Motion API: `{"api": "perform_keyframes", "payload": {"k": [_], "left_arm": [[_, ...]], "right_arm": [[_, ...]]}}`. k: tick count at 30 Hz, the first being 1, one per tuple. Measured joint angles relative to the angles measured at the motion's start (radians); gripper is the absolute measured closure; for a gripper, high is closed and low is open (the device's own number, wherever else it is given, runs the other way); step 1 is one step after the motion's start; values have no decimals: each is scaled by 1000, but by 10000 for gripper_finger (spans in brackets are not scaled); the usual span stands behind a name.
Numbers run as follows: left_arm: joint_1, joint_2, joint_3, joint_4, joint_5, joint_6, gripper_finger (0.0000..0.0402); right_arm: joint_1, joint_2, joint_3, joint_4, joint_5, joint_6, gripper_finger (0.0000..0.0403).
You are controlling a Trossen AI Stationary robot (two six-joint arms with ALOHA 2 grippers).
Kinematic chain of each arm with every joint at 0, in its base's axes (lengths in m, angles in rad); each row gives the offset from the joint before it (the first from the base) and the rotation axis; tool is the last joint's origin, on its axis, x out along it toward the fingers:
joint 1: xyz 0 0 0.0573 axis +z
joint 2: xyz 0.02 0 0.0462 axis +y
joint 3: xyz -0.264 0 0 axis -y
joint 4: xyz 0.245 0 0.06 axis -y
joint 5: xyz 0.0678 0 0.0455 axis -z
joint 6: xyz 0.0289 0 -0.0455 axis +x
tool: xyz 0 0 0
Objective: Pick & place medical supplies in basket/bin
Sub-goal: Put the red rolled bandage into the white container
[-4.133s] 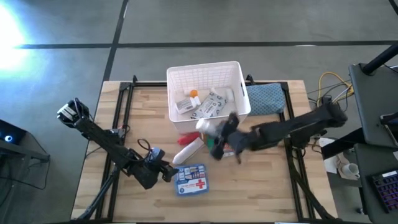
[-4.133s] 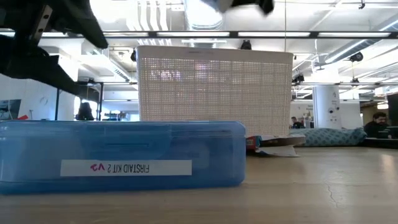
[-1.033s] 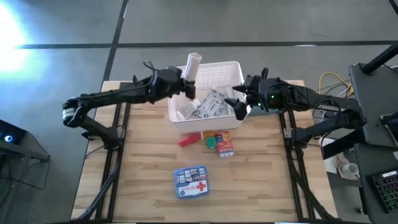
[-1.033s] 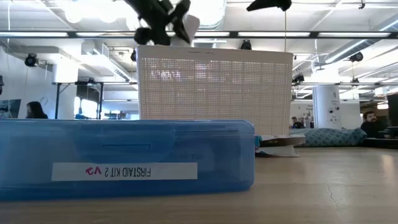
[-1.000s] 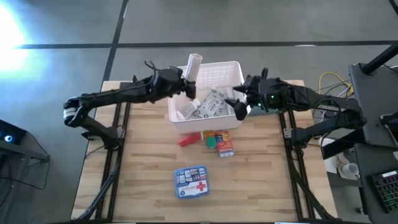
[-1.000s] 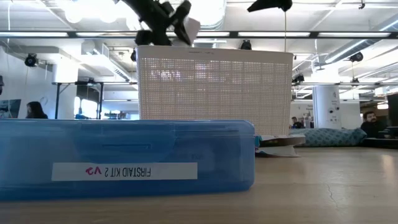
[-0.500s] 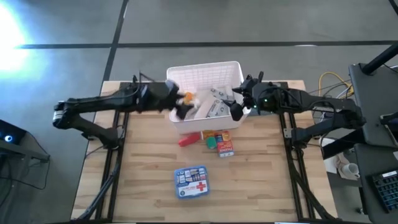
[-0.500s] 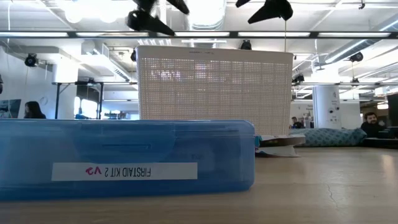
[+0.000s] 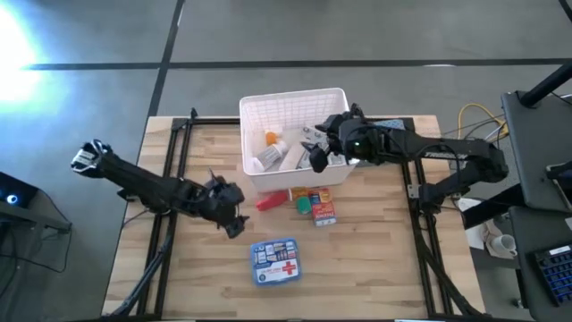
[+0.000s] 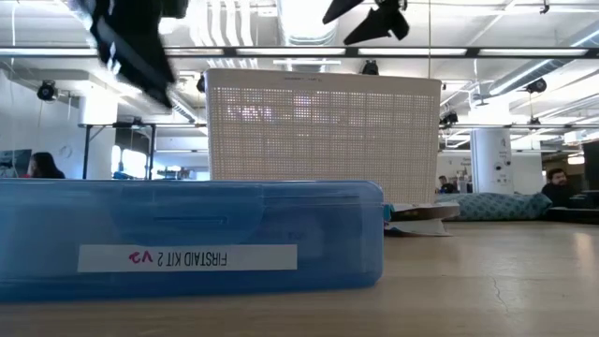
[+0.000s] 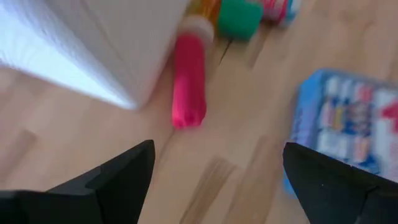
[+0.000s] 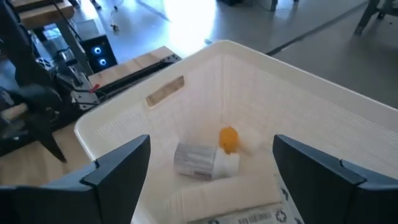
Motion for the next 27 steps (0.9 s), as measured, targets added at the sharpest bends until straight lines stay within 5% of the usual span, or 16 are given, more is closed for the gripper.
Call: {"api": "perform_keyframes", "payload": {"k": [15, 27], "left_arm": [[-3, 26, -353, 565, -128, 44, 71], [51, 316, -238, 699, -132, 208, 71]], "right_arm": [[0, 97, 168, -90, 1, -48, 76], [2, 93, 169, -142, 1, 1, 76]]}}
